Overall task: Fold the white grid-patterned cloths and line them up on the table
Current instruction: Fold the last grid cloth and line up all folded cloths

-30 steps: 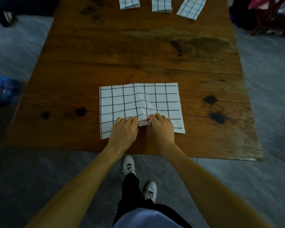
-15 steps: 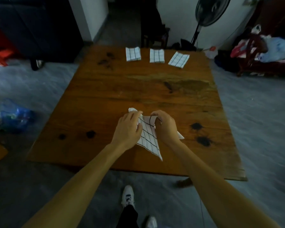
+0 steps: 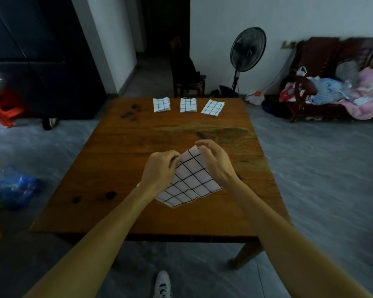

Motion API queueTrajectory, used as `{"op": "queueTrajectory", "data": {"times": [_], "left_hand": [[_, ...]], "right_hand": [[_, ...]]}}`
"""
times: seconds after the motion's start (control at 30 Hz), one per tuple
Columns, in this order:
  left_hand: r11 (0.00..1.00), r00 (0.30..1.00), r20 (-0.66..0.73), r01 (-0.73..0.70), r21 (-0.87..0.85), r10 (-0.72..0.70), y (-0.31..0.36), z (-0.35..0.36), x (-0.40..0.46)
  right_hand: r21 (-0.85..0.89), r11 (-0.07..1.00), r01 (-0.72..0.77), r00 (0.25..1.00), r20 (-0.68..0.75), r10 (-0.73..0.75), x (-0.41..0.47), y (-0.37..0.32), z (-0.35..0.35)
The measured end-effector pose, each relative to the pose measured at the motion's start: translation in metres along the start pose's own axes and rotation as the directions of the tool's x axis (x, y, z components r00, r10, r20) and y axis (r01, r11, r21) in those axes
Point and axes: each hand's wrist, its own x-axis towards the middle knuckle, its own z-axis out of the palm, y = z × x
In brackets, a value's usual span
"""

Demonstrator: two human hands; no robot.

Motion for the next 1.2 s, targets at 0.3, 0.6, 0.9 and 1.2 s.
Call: {"op": "queueTrajectory", "data": {"times": [0.3,0.6,0.9,1.2], "left_hand": [[1.000,0.998,-0.051,0.023,0.003,-0.023,0.022,-0.011,-0.013],[0.959,0.955,0.095,0.282,0.006,-0.281,-0.007,-0.013,-0.050],[0.830,0.725,0.411,0.524,0.190,-0.552,-0.056,-0.020,-0.050],[0.885,0.945,0.138,0.327,-0.332,-0.298,-0.042,-0.029,0.042]], "right_hand": [[-0.069,0.993,0.099,0.994,-0.028,-0.102,0.002,-0.014,-0.007],[-0.078,0.989,0.128,0.992,-0.001,-0.129,0.019,-0.032,-0.005],[-0.210,0.955,0.210,0.969,-0.088,-0.232,0.047,-0.033,0.020],[-0.381,0.842,0.382,0.919,0.061,-0.389,0.077,-0.033,0.068]]}}
